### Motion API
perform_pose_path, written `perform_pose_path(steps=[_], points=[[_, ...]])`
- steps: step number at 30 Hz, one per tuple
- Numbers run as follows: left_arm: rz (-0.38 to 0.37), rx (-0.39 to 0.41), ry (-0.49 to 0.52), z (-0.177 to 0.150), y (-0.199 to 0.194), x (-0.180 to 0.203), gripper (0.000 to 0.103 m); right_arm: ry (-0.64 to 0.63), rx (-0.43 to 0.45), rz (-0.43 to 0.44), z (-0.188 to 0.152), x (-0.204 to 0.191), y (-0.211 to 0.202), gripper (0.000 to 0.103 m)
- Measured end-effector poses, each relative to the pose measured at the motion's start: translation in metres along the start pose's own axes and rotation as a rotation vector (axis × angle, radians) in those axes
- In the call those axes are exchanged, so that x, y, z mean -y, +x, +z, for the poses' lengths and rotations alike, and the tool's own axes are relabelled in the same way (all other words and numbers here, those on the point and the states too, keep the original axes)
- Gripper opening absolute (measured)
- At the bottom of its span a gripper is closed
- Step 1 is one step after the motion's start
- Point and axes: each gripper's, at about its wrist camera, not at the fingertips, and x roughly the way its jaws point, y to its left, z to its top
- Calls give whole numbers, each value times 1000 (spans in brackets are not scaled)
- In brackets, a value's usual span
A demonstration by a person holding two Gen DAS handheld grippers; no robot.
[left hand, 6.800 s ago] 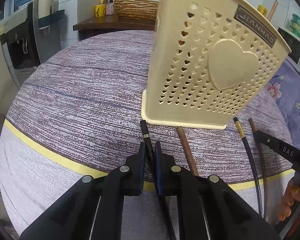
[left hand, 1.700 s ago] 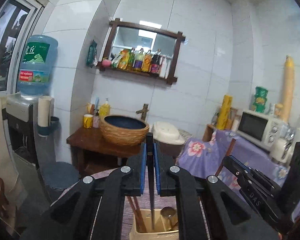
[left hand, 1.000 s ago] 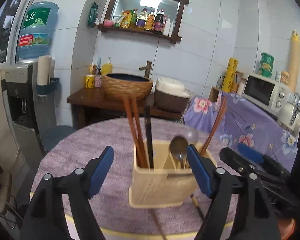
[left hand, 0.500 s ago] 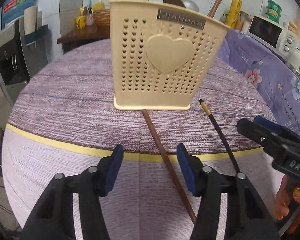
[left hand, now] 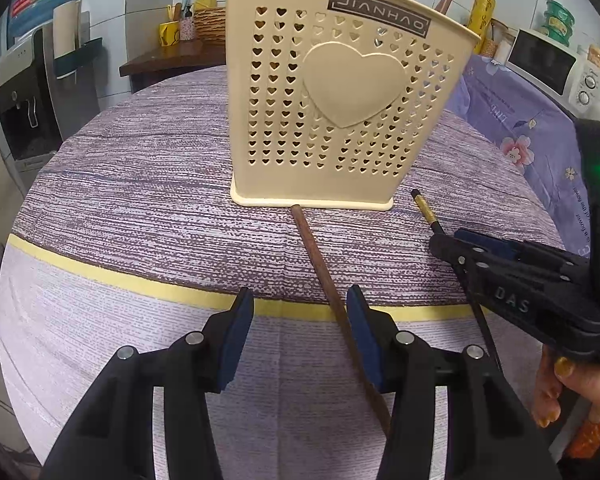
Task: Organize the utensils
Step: 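Grasp a black chopstick with the right tool while the left tool grasps a wooden chopstick, then lift both chopsticks and lower them into the cream holder with both tools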
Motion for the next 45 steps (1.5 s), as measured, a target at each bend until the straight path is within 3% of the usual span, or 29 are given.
perform_pose_path(steps=[7, 11, 20, 29, 37, 45], points=[[7, -10, 10, 7, 6, 7, 48, -63, 13, -55, 8, -10, 9, 18], [11, -28, 12, 13, 16, 11, 34, -52, 22, -49, 6, -8, 7, 9], [67, -35, 43, 28, 33, 27, 11, -16, 31, -15, 6, -3, 6, 8], [61, -21, 26, 30, 35, 28, 9, 14, 42, 29, 7, 2, 2, 8], [-31, 60, -32, 25, -11, 8, 8, 96, 121, 136, 6, 22, -33, 8], [-127, 258, -48, 36, -96, -5, 8, 100, 372, 230, 4, 28, -129, 8]])
